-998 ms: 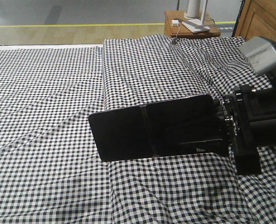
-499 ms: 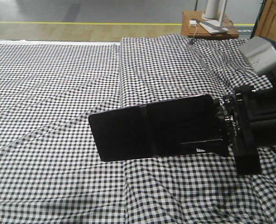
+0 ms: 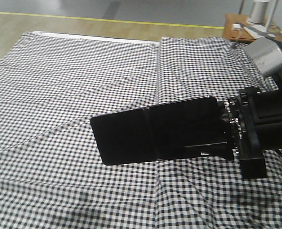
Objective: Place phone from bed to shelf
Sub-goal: 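Hold the phone in the right gripper while the base turns away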
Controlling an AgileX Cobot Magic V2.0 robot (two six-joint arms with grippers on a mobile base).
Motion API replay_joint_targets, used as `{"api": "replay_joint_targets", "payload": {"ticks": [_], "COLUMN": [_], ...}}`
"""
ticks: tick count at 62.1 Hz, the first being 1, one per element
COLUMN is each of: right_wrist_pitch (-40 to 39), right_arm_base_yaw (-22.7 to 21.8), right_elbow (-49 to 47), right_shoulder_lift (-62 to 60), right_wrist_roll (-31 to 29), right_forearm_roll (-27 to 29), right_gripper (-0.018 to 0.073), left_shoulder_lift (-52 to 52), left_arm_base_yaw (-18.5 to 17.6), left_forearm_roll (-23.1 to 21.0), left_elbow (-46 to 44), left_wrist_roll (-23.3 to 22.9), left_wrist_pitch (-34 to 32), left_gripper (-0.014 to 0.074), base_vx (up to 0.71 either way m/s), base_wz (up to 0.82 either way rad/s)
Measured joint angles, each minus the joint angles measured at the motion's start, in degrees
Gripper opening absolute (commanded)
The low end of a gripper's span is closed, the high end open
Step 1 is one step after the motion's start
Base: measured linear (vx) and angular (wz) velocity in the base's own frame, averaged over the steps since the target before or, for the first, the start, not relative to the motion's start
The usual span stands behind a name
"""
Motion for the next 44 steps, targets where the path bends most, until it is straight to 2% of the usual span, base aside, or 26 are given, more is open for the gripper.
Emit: {"api": "replay_joint_targets", "payload": {"ticks": [44], "right_wrist_pitch": [0.00], "right_arm_base_yaw": [0.00], "right_elbow": [0.00], "right_shoulder_lift": [0.00], "right_wrist_roll": [0.00], "right_forearm_roll": [0.00], "right_gripper": [-0.0004], "left_shoulder_lift": [0.00], "left_arm_base_yaw": [0.00], "left_forearm_roll": [0.00], "left_elbow": [0.00], "left_wrist_roll": [0.00], "left_wrist_pitch": [0.00], "left_gripper": [0.0001], "base_vx": [-0.09], "base_wz": [0.36]}}
